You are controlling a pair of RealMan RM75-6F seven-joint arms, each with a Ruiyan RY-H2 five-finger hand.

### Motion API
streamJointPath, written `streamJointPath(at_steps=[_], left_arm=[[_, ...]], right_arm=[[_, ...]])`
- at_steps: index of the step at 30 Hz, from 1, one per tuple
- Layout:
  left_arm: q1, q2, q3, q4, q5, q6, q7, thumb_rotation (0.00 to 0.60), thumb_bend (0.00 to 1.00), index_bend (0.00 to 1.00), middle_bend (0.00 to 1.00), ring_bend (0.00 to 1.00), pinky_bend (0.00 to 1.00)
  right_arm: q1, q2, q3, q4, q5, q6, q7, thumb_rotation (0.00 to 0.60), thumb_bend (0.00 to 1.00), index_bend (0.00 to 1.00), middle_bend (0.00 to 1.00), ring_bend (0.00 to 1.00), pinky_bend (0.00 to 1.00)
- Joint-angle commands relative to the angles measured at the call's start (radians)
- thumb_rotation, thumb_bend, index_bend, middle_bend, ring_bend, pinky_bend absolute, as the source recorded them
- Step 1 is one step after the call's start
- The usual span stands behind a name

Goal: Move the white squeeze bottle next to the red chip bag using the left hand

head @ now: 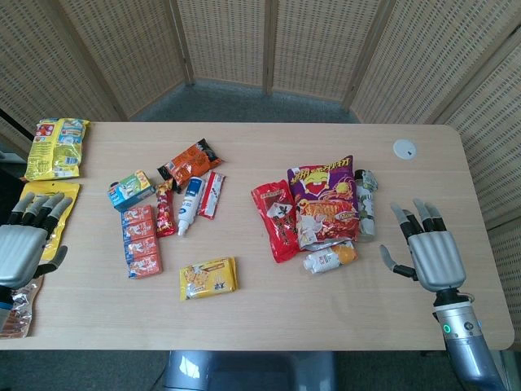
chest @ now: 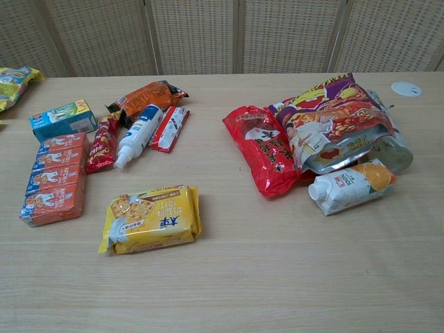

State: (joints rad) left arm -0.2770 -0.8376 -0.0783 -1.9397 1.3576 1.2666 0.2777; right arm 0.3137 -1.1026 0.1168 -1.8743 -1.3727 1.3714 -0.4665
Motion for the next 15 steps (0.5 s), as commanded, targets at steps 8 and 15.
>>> streamJointPath(at_steps=[8, 15], left_arm=[[-0.147, -0.02, -0.045, 0.023, -0.263, -0.333, -0.166, 0.586, 0.43, 0.0, 0.0, 0.08, 0.0], [-0.275, -0.141, -0.076, 0.165, -0.379, -0.494, -0.186, 0.563, 0.43, 0.0, 0.0, 0.04, 0.0]], right_arm=[[-0.007, 0.002, -0.004, -0.012, 0.0, -0.001, -0.011, 0.068, 0.44, 0.0, 0.24, 0.0, 0.0], [-0.025, 0.021, -0.006, -0.023, 0.003, 0.016, -0.011, 0.069, 0.44, 0.0, 0.24, 0.0, 0.0]])
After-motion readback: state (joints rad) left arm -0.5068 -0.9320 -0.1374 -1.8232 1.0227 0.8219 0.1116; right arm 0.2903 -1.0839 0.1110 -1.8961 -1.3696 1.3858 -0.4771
